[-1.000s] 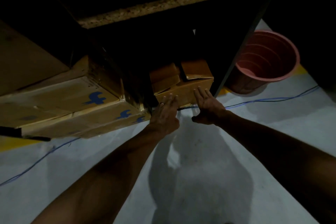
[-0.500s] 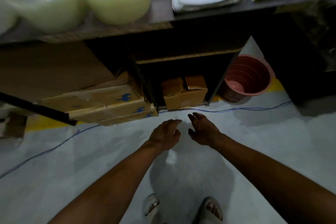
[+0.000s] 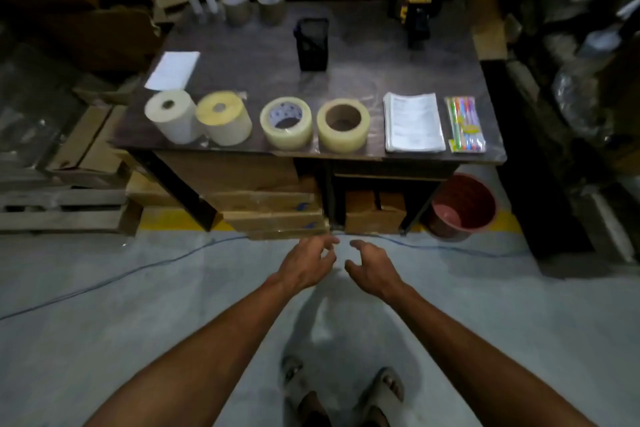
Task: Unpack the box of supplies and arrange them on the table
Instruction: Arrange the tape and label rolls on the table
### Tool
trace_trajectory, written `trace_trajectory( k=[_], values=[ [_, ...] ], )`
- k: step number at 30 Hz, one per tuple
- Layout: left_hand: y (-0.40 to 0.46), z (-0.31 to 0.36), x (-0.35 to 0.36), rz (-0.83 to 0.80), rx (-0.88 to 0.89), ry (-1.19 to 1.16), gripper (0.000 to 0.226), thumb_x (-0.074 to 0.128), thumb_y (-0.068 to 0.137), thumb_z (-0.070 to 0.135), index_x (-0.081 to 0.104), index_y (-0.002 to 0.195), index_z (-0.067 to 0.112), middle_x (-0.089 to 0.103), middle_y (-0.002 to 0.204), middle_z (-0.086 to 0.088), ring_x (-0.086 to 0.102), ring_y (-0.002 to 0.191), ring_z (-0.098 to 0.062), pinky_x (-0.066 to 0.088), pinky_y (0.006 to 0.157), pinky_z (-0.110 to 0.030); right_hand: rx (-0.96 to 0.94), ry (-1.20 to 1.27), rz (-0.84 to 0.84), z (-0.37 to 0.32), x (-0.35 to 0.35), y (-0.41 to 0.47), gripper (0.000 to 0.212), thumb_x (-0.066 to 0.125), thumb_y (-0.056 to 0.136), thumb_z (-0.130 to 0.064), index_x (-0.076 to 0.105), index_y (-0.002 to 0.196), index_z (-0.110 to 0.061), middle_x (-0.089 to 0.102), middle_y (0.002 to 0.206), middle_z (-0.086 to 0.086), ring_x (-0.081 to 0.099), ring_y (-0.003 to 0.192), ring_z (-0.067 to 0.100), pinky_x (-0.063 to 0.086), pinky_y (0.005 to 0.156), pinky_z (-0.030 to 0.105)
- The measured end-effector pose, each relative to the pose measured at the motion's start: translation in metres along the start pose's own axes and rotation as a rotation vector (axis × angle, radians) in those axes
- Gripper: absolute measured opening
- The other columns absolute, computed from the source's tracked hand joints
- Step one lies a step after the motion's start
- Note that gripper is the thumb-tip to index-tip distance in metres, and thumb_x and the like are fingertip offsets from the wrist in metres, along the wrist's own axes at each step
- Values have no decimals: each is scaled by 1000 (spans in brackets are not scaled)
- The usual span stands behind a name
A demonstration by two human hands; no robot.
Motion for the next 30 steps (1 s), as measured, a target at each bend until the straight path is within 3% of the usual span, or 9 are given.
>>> trace_trajectory(
  k=[4,10,13,17,22,26,30],
  values=[
    [-30,11,-53,75,41,-92,33,50,95,27,63,125,24,67,121,2,62,109,-15,52,93,-38,-61,36,18,-60,-23,-24,49,58,91,-31,51,137,-14,57,136,12,54,124,27,44,100,36],
    [-47,11,-126,238,74,-186,31,57,93,18,66,122,16,69,115,0,65,103,-17,53,88,-31,-174,159,102,-136,-57,-44,37,60,91,-21,60,128,-14,68,119,8,64,108,23,48,86,26],
    [-47,5,-158,272,76,-192,30,57,91,17,67,120,18,70,113,0,66,102,-15,54,89,-33,-179,161,124,-162,-64,-41,41,61,91,-22,58,131,-13,66,125,8,61,115,24,48,94,28],
    [-43,4,-193,318,92,-192,27,58,92,20,68,117,19,72,110,3,65,96,-8,50,84,-22,-183,184,163,-196,-76,-28,45,63,90,-24,57,133,-11,65,128,7,60,116,21,47,98,30],
    [-22,6,-227,366,117,-232,30,56,87,30,69,114,25,73,107,1,67,95,-12,57,87,-35,-257,245,229,-233,-95,-2,34,64,88,-24,65,119,-11,69,114,7,64,108,22,52,92,36],
    [8,9,-257,381,156,-256,35,53,85,35,66,117,28,71,111,6,65,100,-10,56,90,-38,-300,322,232,-259,-111,34,43,62,91,-27,57,131,-11,62,130,7,56,120,20,46,103,36],
    [56,3,-293,439,153,-275,34,54,87,34,67,117,26,71,110,4,65,103,-12,55,93,-39,-348,345,278,-284,-127,92,42,64,90,-31,60,128,-14,64,124,3,59,115,16,48,99,34]
  ],
)
Point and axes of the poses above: each hand's wrist, its own y-axis towards the middle knuckle, its own x-axis out of the palm, z = x × y, the point moved 1 cm from there along y, towards the middle knuckle
